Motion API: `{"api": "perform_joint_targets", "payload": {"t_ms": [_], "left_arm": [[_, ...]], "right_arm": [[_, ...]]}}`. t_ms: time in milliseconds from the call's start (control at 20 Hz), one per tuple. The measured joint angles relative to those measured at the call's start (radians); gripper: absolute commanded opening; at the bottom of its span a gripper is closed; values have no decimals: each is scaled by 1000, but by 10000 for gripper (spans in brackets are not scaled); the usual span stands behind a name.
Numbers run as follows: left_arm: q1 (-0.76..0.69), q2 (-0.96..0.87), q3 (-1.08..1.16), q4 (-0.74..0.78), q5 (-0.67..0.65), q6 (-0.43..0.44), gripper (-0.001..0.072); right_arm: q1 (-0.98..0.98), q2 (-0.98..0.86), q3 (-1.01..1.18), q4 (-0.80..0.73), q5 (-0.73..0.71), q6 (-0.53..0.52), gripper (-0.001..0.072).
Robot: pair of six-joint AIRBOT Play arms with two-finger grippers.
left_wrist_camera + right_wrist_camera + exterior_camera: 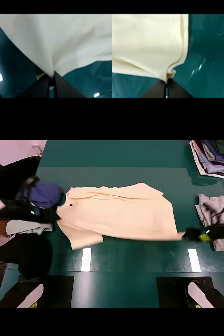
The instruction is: Fold the shirts.
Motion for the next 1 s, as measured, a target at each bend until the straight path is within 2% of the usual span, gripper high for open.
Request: {"api": "perform_joint_targets", "payload": {"t_ms": [150,300,550,800,1000], "left_arm": [[0,45,259,12,-63,-5,29],[0,61,554,17,-72,-12,28],[0,70,976,18,26,-35,27],[0,68,1150,13,103,-83,27],[0,32,1089,11,109,-109,28]], "right_arm": [[16,82,253,53,-20,11,18],[21,129,531,72,-43,18,18],[23,114,989,31,-26,23,17],[23,16,1328,-73,96,55,16],[24,-49,1332,-110,152,73,16]]}}
